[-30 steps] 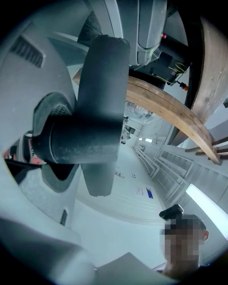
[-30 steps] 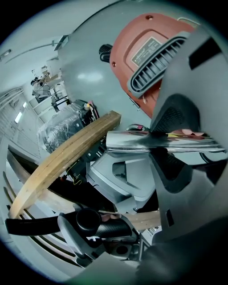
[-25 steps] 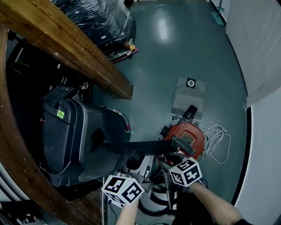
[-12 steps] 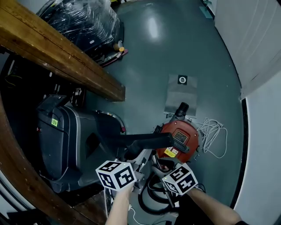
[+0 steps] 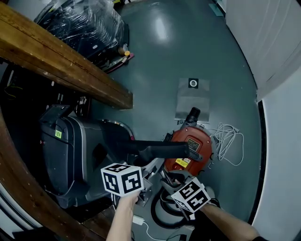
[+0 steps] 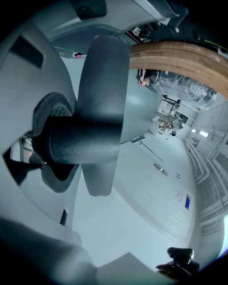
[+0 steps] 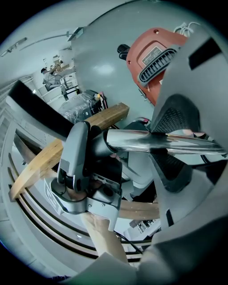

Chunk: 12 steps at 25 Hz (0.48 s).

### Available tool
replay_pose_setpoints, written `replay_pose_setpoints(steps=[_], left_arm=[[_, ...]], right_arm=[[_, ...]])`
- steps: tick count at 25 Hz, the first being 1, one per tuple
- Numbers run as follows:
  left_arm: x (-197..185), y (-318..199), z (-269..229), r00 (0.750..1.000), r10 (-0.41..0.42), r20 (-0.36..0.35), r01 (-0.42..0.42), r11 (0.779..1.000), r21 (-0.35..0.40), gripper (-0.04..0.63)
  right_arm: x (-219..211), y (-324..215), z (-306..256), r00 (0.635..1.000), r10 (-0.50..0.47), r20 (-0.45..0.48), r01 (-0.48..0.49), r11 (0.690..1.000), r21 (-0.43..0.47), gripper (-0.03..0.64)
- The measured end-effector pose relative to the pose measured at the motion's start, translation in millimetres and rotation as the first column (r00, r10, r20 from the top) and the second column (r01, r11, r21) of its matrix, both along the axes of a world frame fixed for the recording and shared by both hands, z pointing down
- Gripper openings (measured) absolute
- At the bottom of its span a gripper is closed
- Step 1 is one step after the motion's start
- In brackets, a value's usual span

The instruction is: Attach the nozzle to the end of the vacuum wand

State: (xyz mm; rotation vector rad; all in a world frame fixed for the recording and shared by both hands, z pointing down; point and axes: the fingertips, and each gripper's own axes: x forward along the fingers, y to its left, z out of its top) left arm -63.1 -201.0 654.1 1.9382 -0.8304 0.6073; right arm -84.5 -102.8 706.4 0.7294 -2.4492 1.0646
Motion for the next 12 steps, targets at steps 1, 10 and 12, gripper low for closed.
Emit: replay_pose_setpoints(steps=[1,10,12], left_arm=[[1.6,0.8,0.3,1.000,0.024,0.012,-0.024,1.000,-0.014,0.147],[16.7,9.7,5.7,0.962,0.261,0.080,-0.244,0.954,-0.172,0.147],[20.1,10.6,6.6,0.953,0.285,0.100,-0.264,0.947,-0.183,0.147]], right_arm=[[-0.6,1.1,-0.9,1.000,-0.004,-0.002,0.004,1.000,0.004,0.146],[-2.0,8.7,-8.4,0.998,-0.048,-0.029,0.050,0.998,0.047,0.146],[0.2,9.2,-7.7,0.997,-0.058,-0.051,0.061,0.997,0.051,0.147]])
